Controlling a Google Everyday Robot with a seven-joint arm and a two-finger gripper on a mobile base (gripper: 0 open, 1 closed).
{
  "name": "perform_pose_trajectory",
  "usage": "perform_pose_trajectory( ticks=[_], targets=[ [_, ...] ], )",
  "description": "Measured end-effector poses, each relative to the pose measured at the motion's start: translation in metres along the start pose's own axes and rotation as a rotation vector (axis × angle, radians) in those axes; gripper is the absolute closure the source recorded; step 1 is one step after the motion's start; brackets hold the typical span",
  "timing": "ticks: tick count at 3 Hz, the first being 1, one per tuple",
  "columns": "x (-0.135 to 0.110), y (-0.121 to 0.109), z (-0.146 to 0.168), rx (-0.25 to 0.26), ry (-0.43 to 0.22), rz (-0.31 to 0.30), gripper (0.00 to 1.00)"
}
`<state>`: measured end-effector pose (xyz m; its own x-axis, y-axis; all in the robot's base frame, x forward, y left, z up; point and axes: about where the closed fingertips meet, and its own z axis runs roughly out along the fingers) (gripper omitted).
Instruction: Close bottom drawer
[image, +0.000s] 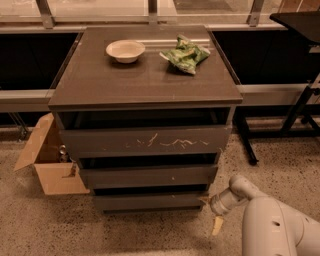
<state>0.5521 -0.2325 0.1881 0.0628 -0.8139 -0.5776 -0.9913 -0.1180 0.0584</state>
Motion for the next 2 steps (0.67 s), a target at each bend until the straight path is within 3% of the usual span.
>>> perform_pose_trajectory(
  ticks=[2],
  targets=[
    [0.030,0.089,-0.053,-0.022,0.035,0.081,0.00]
  ],
)
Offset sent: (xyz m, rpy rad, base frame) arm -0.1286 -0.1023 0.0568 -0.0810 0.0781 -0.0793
